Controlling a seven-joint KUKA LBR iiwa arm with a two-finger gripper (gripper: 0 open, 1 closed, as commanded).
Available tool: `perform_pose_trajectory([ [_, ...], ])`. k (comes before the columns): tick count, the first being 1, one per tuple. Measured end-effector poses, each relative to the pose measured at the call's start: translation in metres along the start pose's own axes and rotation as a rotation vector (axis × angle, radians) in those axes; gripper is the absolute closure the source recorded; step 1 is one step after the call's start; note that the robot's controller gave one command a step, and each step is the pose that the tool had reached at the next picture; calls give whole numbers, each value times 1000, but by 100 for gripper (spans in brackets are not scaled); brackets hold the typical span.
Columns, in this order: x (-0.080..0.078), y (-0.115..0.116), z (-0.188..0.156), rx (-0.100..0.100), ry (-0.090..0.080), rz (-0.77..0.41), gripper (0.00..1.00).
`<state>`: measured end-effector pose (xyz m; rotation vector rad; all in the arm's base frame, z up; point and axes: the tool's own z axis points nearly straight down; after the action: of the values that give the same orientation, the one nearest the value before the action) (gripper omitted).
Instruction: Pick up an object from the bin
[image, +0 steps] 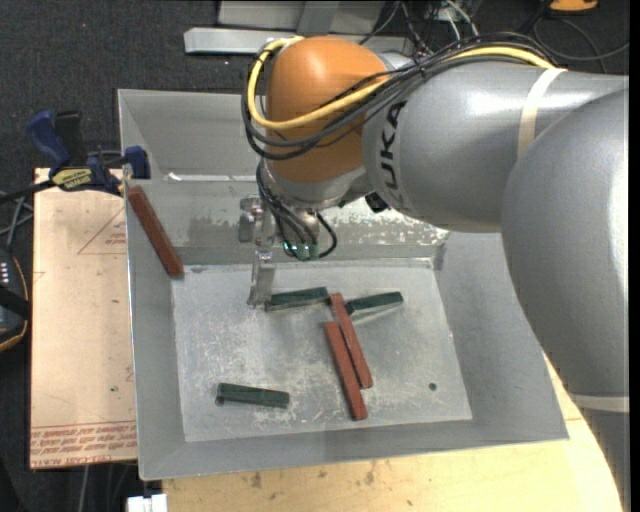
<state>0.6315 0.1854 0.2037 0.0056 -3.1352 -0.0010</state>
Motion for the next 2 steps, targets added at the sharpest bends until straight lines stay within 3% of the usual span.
perform_pose_trajectory([
  [1, -2, -1, -5, -1, -8, 3, 0],
  [2, 15, -33, 13, -3, -13, -120, 0],
])
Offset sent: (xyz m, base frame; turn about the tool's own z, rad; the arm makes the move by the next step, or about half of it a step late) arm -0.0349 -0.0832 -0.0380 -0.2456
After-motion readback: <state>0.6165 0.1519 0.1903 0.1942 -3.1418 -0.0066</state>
